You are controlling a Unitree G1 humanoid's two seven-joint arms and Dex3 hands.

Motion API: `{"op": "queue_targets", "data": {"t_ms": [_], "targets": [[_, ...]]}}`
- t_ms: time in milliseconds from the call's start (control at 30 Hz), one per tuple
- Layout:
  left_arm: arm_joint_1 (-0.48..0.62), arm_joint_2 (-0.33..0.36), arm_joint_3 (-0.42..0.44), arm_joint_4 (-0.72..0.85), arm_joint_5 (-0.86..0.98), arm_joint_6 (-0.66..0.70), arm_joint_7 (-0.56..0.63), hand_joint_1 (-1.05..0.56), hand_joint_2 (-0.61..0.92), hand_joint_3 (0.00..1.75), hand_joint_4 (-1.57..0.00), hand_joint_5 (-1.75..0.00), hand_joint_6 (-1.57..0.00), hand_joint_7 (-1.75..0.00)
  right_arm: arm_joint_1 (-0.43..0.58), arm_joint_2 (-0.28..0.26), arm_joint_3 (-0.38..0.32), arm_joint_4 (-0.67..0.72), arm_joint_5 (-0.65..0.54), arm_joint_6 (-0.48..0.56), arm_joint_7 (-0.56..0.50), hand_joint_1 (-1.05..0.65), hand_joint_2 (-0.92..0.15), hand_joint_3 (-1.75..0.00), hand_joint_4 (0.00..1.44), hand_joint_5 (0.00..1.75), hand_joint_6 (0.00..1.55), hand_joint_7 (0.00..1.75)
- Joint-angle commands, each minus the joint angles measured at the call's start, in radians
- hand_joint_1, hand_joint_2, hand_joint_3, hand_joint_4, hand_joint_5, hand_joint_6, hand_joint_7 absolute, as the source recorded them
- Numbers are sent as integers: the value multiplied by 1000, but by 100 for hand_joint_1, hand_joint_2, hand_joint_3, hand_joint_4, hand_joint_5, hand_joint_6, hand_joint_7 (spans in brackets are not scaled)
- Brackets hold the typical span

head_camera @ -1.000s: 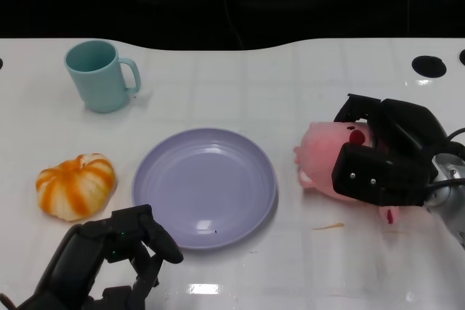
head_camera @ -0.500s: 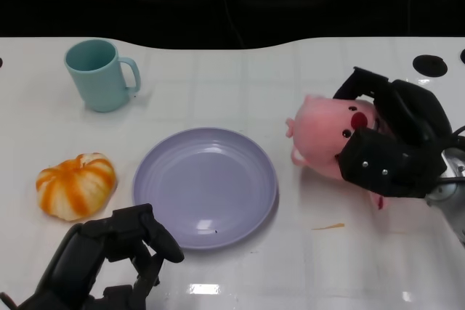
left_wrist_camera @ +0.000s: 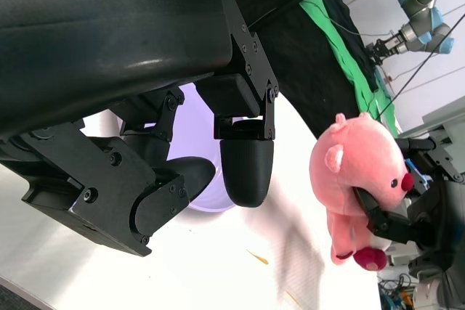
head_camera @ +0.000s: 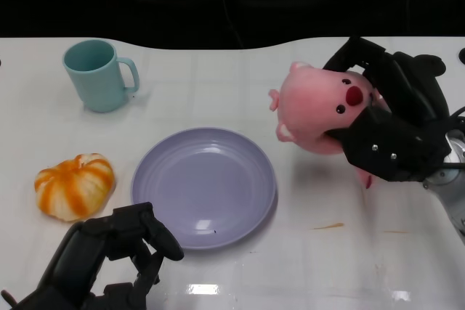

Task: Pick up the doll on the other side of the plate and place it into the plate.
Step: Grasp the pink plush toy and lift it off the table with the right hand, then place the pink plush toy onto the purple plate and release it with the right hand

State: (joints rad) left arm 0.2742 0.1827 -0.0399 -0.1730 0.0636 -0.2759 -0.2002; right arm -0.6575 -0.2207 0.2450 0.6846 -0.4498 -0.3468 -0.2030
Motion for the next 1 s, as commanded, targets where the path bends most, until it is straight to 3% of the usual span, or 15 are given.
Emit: {"op": "queue_targets", "data": {"t_ms": [33,500,733,1000], "targets": [[-4,1,2,5,8,2,11,-3,50,116,-78,-154,-82,-122,-41,18,-3,-37,16,-15,23,-3,-30,-146,90,175,75,175],[-19,-13,-12,25,32,-11,20,-1,50,116,-77,-157,-81,-124,-151,157,67,42,-17,-31,73,-8,-25,-146,89,175,79,171],[-24,-17,-13,43,44,-35,24,-3,50,114,-78,-157,-81,-124,-205,210,125,119,-54,-17,103,-14,-26,-150,96,175,77,175],[-25,-24,-14,46,41,-36,21,-4,52,112,-77,-158,-82,-123,-238,261,163,202,-83,-4,103,-17,-29,-139,94,175,74,175]]}}
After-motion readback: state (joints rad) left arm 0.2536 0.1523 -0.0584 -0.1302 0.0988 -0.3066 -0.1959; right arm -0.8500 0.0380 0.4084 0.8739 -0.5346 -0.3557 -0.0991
